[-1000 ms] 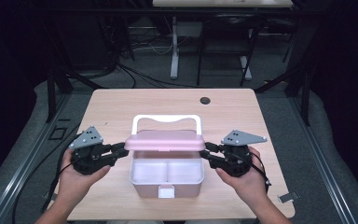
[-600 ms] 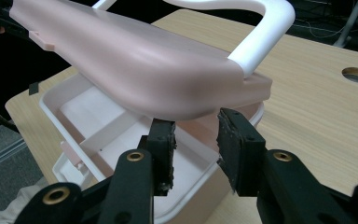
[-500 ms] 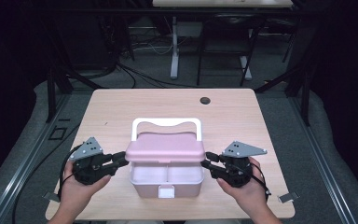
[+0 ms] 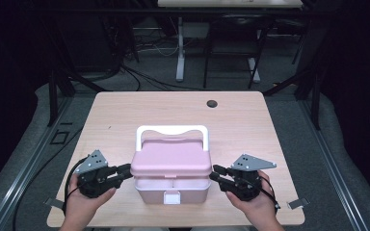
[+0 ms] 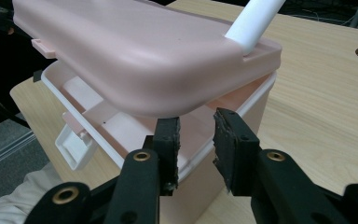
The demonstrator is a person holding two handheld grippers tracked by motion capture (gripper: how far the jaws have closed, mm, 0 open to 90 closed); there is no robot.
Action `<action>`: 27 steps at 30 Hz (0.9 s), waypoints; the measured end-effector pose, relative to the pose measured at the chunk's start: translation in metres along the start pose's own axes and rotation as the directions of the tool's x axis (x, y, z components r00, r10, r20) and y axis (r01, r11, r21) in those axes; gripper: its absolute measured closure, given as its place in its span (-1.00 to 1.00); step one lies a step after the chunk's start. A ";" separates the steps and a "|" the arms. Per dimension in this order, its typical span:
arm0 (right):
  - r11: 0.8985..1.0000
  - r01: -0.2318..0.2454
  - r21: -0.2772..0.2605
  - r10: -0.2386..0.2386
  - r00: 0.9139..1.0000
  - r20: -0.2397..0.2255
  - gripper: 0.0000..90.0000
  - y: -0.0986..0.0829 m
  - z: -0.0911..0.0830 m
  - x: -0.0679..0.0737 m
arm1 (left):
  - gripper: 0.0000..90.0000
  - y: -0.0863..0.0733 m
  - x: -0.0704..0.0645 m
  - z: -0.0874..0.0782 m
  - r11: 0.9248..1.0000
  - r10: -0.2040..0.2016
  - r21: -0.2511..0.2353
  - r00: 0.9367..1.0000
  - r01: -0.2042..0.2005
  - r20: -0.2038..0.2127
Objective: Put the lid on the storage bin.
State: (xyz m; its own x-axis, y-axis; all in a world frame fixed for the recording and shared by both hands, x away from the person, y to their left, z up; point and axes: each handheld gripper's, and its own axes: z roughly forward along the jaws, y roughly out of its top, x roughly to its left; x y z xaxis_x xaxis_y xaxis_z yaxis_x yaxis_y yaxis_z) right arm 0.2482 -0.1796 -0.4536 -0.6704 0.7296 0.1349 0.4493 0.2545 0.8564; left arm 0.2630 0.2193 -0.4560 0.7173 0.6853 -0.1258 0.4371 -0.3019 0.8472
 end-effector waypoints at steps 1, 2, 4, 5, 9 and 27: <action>1.000 -0.002 -0.002 0.002 1.000 -0.001 0.54 -0.001 0.000 0.000 | 0.64 -0.001 0.000 0.000 1.000 -0.001 0.002 1.000 0.001 0.002; 1.000 0.000 -0.003 0.000 1.000 -0.001 0.53 -0.002 0.000 0.000 | 0.63 -0.002 0.000 0.000 1.000 -0.004 0.004 1.000 0.004 0.001; 1.000 -0.001 0.005 0.001 1.000 0.012 0.52 -0.005 0.001 0.001 | 0.64 -0.005 0.000 0.001 1.000 0.000 0.009 1.000 0.000 0.000; 1.000 0.003 0.001 -0.003 1.000 -0.004 0.52 -0.006 0.001 0.000 | 0.63 -0.006 -0.001 0.000 1.000 -0.006 0.010 1.000 0.006 -0.003; 1.000 -0.002 0.013 0.002 1.000 0.003 0.52 -0.011 0.000 0.001 | 0.63 -0.010 -0.002 -0.001 1.000 -0.002 0.020 1.000 0.003 -0.006; 0.998 -0.055 0.024 0.055 0.998 0.015 0.51 -0.024 -0.007 -0.008 | 0.60 -0.020 0.001 -0.006 0.998 -0.006 0.063 1.000 0.008 -0.018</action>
State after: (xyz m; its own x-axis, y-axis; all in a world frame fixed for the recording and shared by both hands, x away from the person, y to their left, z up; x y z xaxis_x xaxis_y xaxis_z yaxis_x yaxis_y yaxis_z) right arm 0.2384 -0.1962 -0.4718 -0.6361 0.7517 0.1741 0.4998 0.2295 0.8352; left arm 0.2514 0.2301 -0.4704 0.7045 0.6992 -0.1219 0.4756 -0.3376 0.8123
